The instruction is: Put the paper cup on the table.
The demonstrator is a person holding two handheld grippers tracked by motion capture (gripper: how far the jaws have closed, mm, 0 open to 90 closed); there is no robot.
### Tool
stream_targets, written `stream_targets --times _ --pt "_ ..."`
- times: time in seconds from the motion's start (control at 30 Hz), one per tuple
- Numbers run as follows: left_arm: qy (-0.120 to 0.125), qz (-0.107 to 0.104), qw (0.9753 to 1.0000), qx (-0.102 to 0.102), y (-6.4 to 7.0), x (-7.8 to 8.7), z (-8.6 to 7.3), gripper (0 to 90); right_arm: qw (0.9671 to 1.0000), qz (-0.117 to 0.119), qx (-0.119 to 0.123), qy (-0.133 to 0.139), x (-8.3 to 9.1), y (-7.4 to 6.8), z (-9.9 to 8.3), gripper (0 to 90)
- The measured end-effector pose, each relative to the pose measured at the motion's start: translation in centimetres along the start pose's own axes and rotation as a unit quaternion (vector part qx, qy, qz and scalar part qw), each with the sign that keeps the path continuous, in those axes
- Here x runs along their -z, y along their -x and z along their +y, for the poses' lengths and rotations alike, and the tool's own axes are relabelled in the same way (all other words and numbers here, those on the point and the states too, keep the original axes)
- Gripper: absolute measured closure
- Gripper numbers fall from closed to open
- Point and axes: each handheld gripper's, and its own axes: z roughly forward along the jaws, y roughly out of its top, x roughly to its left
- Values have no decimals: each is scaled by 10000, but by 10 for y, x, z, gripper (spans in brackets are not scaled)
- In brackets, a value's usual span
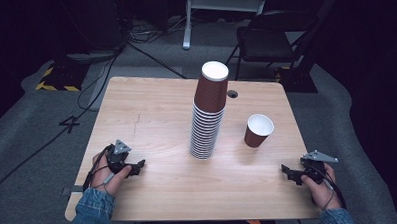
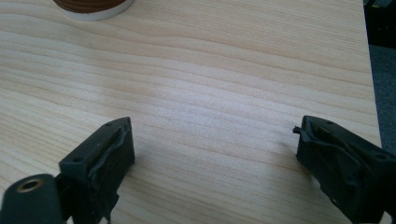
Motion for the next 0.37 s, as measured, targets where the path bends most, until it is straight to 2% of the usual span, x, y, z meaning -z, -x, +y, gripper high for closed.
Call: stream_targets --times 0.1,0.37 --pt "-25 32 10000 0 0 0 1 148 9999 84 64 -50 -1 -1 1 72" --pt "-8 40 10000 27 1 -2 1 141 9999 57 68 -65 -2 -1 1 60"
